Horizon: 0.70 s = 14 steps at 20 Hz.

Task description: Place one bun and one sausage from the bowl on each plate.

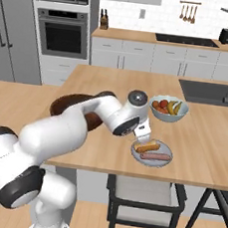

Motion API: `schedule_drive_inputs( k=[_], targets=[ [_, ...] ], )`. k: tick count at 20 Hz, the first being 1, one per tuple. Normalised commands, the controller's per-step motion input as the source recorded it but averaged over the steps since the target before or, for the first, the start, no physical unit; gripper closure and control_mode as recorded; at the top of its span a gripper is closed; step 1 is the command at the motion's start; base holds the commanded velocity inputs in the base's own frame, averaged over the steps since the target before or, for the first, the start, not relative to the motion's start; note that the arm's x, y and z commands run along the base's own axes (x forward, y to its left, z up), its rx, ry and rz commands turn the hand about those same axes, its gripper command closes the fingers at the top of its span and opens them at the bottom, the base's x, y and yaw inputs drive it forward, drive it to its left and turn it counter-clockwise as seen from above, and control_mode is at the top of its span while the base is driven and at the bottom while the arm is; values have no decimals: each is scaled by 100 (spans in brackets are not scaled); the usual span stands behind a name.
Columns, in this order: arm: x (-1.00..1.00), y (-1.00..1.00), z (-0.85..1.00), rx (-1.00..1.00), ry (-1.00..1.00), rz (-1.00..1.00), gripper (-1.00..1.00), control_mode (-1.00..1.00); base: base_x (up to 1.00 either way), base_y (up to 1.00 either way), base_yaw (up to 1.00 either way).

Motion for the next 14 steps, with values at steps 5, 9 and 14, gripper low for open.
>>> schedule_drive_inputs(
  k=[5,9,14],
  targets=[
    [-7,100,99,-16,0,54,-100,-100,0,0,0],
    [-17,100,98,-22,0,53,-100,-100,0,0,0],
    [-15,100,20,-22,0,53,-100,-100,0,0,0]
  ],
)
